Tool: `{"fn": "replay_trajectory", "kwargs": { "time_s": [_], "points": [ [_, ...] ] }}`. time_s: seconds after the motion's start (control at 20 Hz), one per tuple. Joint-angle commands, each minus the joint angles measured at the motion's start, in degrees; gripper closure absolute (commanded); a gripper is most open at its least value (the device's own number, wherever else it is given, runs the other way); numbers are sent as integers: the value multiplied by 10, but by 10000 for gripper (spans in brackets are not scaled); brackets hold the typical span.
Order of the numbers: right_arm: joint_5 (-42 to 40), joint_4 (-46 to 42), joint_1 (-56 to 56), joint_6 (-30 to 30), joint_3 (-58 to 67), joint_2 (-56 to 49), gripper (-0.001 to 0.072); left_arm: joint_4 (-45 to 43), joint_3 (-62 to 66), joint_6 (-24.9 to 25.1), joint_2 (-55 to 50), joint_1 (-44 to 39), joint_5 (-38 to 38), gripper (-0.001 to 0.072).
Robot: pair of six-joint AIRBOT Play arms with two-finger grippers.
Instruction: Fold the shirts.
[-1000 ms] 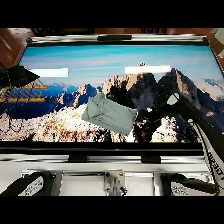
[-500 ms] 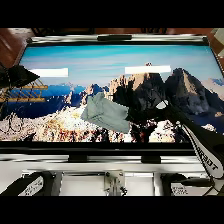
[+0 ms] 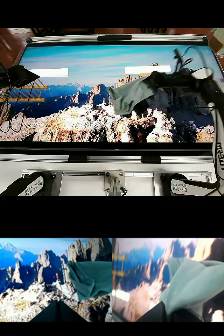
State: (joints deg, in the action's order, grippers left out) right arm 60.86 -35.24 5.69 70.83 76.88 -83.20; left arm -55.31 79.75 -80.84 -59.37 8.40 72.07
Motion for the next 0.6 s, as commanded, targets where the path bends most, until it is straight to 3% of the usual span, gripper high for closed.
{"fn": "replay_trajectory", "kwargs": {
  "time_s": [0.0,0.2,0.55],
  "points": [
    [34,-45,106,42,89,6,637,0,0,0,-3,0,0,676],
    [71,-104,230,65,116,6,637,0,0,-14,-6,0,0,677],
    [176,-385,375,138,114,6,637,0,0,-14,-6,0,0,677]
  ]
}}
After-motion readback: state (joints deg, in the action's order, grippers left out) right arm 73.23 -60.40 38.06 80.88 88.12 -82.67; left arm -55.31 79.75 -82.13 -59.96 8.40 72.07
